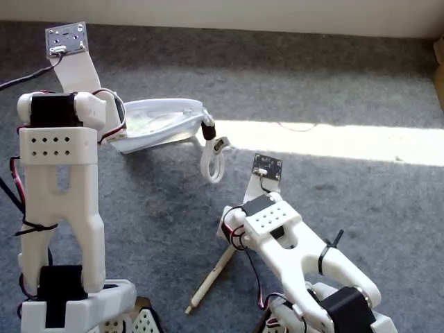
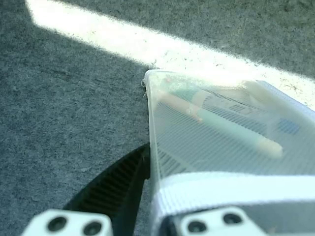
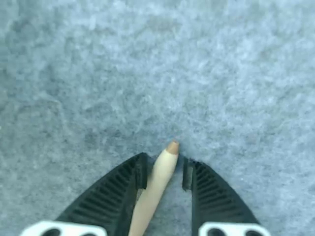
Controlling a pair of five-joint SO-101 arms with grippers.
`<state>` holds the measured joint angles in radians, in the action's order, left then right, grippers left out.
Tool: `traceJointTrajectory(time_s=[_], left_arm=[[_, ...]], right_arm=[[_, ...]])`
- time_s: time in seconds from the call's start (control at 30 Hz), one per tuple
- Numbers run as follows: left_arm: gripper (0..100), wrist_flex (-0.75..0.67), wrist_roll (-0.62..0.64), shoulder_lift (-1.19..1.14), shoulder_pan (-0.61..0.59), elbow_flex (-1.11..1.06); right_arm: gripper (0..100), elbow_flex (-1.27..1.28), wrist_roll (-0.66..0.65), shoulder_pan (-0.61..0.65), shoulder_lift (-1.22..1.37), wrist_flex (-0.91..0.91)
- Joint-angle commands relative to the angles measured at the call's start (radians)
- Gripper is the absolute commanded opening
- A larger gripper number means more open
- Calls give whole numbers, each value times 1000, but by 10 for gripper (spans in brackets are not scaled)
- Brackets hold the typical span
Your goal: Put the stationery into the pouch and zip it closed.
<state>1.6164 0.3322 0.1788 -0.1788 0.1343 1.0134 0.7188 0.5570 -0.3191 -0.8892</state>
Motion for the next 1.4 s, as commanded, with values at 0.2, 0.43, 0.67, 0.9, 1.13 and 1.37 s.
traceJointTrajectory(time_s=[0.2, 0.43, 0.67, 0.9, 1.13, 1.37], left_arm=[[6, -17, -12, 4, -13, -1], [6, -18, -12, 4, -13, -1], [6, -18, -12, 4, -13, -1], [6, -18, -12, 4, -12, -1], [6, -12, -12, 10, -12, -1], [6, -11, -12, 12, -10, -1]], right_arm=[[8, 18, -11, -27, 5, 8], [5, 5, -11, -28, 4, -102], [5, -133, -11, -48, -45, -234], [5, -128, -12, -61, -199, -237], [5, -71, -12, -62, -354, -232], [5, -70, -12, -131, -470, -232]])
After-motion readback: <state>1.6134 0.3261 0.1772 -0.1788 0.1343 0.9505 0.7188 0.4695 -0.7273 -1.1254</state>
